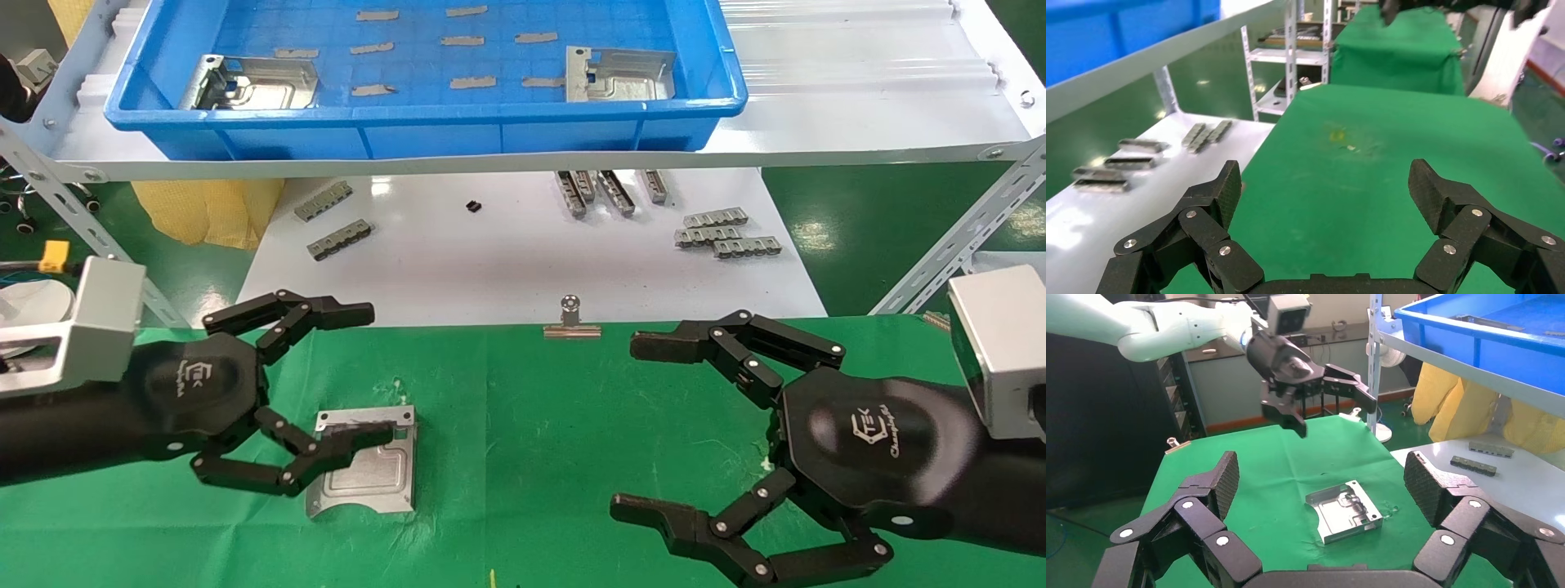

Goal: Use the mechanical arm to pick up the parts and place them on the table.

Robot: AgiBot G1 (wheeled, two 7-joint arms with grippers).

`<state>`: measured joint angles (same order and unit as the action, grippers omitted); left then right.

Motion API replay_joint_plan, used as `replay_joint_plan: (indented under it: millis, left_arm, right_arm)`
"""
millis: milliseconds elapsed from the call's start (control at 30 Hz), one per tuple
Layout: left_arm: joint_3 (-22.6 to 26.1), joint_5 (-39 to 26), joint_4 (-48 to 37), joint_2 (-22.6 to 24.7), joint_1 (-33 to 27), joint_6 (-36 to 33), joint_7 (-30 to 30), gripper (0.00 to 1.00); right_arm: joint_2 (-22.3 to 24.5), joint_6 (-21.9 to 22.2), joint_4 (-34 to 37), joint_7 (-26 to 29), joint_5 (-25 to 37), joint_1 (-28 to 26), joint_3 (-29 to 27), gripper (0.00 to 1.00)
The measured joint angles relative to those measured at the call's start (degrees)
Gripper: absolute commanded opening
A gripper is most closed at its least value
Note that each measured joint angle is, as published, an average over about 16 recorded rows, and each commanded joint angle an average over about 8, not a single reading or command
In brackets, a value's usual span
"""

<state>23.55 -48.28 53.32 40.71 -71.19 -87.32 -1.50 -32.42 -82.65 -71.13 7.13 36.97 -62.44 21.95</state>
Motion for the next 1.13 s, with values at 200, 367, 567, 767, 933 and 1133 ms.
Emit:
replay_joint_plan:
  millis: [200,367,567,767,933,1133]
  left_arm:
    - [-2.7,2.3,7.3,-2.0,3.5,0.6,4.4,1.0]
    - [-4.9,4.1,13.1,-3.7,6.2,1.1,7.9,1.0]
    - [-7.0,6.0,19.0,-5.3,9.0,1.5,11.3,1.0]
    - [-8.1,7.0,21.9,-6.1,10.4,1.7,12.8,1.0]
    - [-8.3,7.2,22.4,-6.3,10.6,1.8,13.0,1.0]
    - [-8.2,7.1,21.9,-6.2,10.4,1.8,12.8,1.0]
  right_arm:
    - [0.0,0.0,0.0,0.0,0.0,0.0,0.0,1.0]
    - [0.0,0.0,0.0,0.0,0.0,0.0,0.0,1.0]
    - [0.0,0.0,0.0,0.0,0.0,0.0,0.0,1.0]
    - [0.0,0.0,0.0,0.0,0.0,0.0,0.0,1.0]
    - [0.0,0.0,0.0,0.0,0.0,0.0,0.0,1.0]
    - [0.0,0.0,0.0,0.0,0.0,0.0,0.0,1.0]
